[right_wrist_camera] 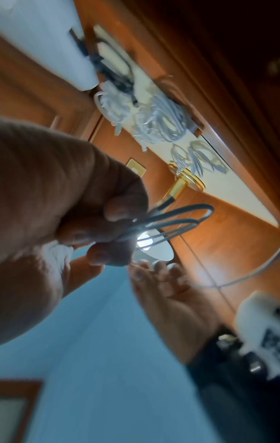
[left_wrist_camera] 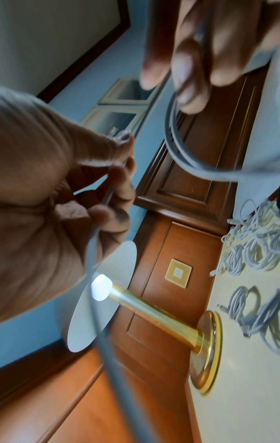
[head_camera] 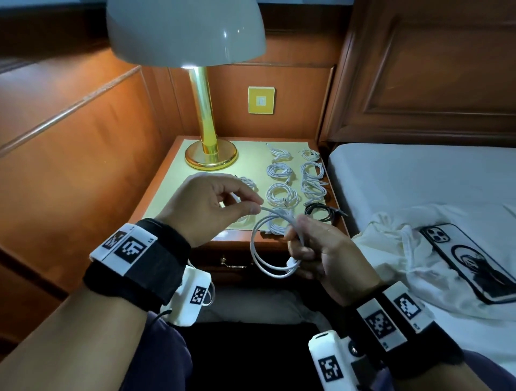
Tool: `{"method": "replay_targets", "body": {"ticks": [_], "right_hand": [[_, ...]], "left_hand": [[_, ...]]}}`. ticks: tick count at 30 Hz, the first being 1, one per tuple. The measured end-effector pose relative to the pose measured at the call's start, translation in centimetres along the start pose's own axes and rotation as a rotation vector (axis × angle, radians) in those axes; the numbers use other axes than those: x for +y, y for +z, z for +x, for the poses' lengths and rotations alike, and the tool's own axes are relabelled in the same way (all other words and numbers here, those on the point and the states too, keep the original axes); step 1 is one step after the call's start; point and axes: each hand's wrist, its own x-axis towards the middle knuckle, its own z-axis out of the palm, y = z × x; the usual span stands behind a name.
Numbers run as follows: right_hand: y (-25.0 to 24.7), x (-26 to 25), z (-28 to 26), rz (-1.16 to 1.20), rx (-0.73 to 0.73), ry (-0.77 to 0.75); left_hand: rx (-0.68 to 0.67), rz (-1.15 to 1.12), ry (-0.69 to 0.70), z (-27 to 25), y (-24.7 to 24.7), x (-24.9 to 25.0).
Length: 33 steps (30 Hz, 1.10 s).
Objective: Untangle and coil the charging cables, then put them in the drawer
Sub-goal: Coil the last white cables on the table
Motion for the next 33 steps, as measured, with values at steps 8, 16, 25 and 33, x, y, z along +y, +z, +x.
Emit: {"method": "replay_targets", "body": {"ticks": [8,16,25,33], "right_hand": [[0.3,0.8,0.0,-0.004,0.031,-0.07],[0.4,0.6,0.0,-0.033,0.081,-0.025],[0.7,0.0,-0.4,0.124,0.014,-0.01],[-0.5,-0.9,-0.6,0.326,0.071,-0.093]], "left_hand": [[0.001,0.008,0.038,0.6,1.6,0.2],[-0.039,-0.08,0.082,0.1,1.4,0.2],[-0.006,-0.038,0.131,0.2,2.1,0.1],[-0.187,-0.184,0.046,0.2,2.8,0.2]]}}
